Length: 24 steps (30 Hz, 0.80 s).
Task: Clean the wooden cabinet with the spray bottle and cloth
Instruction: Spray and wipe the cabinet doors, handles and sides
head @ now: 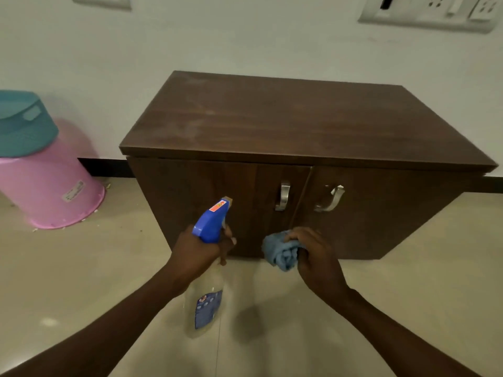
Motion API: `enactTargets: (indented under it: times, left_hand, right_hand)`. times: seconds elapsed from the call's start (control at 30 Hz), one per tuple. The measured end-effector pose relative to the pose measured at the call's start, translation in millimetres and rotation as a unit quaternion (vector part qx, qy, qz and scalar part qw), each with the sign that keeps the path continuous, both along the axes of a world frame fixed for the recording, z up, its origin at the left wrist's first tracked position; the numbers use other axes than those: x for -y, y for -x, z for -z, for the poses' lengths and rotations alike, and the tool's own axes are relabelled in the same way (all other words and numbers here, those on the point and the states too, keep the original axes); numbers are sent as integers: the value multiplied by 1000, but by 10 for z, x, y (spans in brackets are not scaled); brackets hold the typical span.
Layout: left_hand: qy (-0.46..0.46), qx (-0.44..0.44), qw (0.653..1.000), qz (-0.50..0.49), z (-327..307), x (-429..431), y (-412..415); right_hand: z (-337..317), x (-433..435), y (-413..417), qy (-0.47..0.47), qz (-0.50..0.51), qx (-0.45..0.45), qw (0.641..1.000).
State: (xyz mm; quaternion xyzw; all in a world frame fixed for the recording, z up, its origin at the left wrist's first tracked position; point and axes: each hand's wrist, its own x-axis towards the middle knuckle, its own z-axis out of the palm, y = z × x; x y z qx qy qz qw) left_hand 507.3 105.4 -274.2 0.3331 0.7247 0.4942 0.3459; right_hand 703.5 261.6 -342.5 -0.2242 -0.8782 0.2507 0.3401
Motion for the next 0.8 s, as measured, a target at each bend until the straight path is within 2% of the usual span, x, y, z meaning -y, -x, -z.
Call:
enactTargets:
  times: [0.23,0.37,0.63,0.7,0.8]
  left_hand:
    - [-2,-7,998,-59,-756,-3,-170]
    - [-13,-9,996,-90,-1190,35,-247]
    - [-10,24,990,-139,-1809,104,-328]
    - [3,15,990,-137,-1962,115,-276]
    - [23,0,990,-139,-2171,119,-154]
  right_hand:
    - [-930,130,206,150,119,-41,981]
    - [-1394,105,192,326,210,-55,920]
    - [-2111,6,98,444,342,-74,825]
    - [-2280,-5,142,463,351,-76,811]
    - [-2589,-6,266,485,327,-73,808]
